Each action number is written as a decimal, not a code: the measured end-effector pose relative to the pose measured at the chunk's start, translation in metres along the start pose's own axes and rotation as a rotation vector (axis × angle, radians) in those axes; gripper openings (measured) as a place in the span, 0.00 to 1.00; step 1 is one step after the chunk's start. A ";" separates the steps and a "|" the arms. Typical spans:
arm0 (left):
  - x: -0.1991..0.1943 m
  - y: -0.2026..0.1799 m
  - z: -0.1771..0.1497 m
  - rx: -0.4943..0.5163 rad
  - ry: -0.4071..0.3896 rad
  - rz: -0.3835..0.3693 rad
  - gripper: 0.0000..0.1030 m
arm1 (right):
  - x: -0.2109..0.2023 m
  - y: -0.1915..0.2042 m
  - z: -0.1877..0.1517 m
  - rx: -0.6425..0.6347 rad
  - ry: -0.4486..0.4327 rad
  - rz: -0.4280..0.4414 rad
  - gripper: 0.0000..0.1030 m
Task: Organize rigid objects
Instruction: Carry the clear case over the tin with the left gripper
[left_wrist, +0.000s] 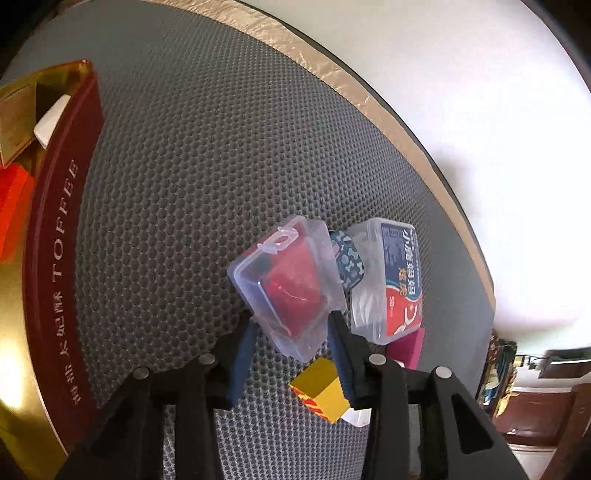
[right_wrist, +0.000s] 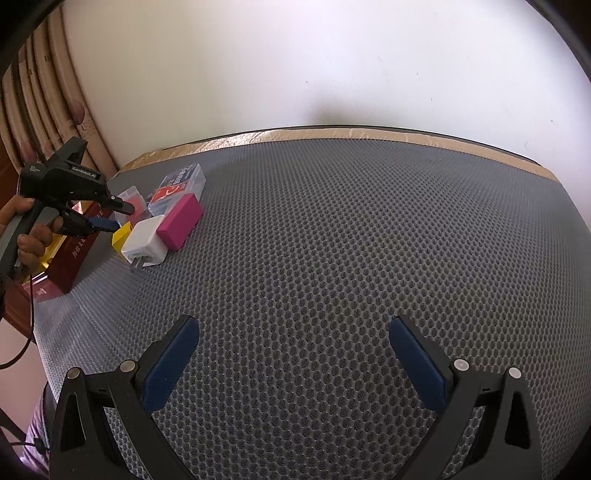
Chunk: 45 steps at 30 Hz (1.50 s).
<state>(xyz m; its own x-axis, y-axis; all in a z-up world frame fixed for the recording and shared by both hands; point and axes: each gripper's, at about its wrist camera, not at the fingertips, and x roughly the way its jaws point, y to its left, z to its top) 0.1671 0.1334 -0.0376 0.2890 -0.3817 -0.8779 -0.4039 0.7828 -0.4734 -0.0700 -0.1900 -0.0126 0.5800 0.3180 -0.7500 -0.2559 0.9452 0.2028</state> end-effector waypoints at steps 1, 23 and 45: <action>0.002 0.001 0.001 -0.007 0.001 -0.012 0.40 | 0.001 0.000 0.001 -0.001 0.003 0.001 1.00; -0.079 0.000 -0.071 0.105 -0.158 -0.077 0.23 | 0.009 0.000 0.002 -0.005 0.023 -0.011 1.00; -0.188 0.120 -0.108 0.023 -0.339 -0.009 0.23 | -0.010 0.134 0.055 -0.369 -0.003 0.296 0.99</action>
<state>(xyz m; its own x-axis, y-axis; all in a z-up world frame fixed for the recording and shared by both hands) -0.0295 0.2460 0.0634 0.5659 -0.2067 -0.7982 -0.3813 0.7927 -0.4756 -0.0677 -0.0621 0.0564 0.4428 0.5702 -0.6919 -0.6679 0.7246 0.1697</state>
